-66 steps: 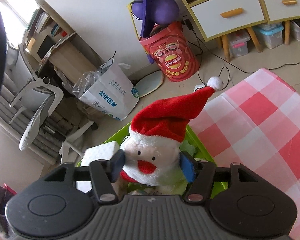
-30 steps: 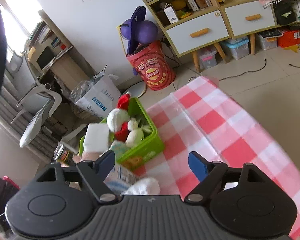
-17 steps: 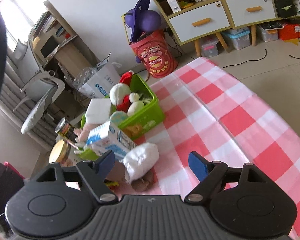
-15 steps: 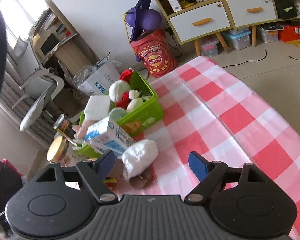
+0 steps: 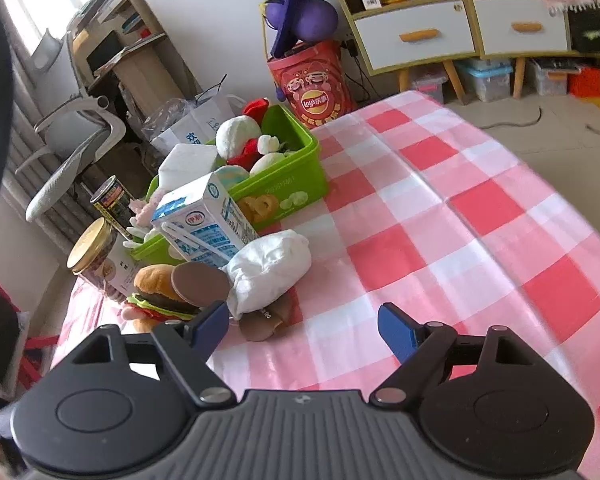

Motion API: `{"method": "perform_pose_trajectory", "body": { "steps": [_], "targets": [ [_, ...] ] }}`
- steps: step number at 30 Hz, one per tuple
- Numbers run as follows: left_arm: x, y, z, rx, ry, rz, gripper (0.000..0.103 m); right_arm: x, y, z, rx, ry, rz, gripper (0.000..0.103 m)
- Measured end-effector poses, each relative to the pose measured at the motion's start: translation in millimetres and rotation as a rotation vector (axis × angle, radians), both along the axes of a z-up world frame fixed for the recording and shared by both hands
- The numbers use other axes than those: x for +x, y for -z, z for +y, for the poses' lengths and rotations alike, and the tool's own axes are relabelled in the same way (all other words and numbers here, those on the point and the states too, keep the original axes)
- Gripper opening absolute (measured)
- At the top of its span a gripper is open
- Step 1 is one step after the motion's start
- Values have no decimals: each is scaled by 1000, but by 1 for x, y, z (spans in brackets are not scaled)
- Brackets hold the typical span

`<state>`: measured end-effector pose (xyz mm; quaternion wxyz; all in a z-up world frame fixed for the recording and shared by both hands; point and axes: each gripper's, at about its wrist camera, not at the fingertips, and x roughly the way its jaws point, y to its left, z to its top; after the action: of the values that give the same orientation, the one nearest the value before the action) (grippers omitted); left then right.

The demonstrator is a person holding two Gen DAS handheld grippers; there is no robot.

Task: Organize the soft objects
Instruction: 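Move the left tool to the burger plush while the right tool approaches the white plush, then grasp the burger plush with the left tool while the right tool grasps the white plush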

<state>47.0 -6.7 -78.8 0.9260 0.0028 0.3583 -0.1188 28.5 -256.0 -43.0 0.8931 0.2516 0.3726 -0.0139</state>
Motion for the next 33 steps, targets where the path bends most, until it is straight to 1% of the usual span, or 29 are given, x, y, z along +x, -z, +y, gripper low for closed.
{"method": "perform_pose_trajectory", "body": {
  "steps": [3,7,11,13,15,16,18,20,21,22,24,27,30,33],
  "targets": [
    [5,6,-6,4,-10,-22,98,6,7,3,31,28,-2,59],
    [14,8,-11,-62,-45,-25,97,16,16,7,40,84,9,59],
    [17,4,-23,-78,-26,-31,96,26,20,11,48,105,4,59],
    [18,3,-28,-75,-16,-42,94,31,20,13,76,112,-11,59],
    [22,2,-31,-85,-29,-41,91,35,21,14,107,131,-22,59],
    [24,2,-31,-98,-41,-37,88,37,23,15,124,144,-24,59],
    [27,1,-29,-137,-70,-27,85,41,26,16,145,162,-26,58],
    [27,1,-26,-181,-103,-25,83,43,29,18,147,167,-28,56],
    [28,2,-23,-198,-114,-23,80,44,30,19,147,165,-29,52],
    [29,2,-21,-215,-124,-18,78,45,30,19,150,162,-33,51],
    [32,5,-18,-244,-135,-9,75,47,31,19,158,164,-43,49],
    [35,8,-15,-279,-142,-1,73,49,31,17,159,179,-50,45],
    [38,10,-18,-298,-123,11,68,52,34,16,169,189,-47,39],
    [39,10,-20,-297,-114,12,67,56,39,15,185,201,-39,37]
  ]
}}
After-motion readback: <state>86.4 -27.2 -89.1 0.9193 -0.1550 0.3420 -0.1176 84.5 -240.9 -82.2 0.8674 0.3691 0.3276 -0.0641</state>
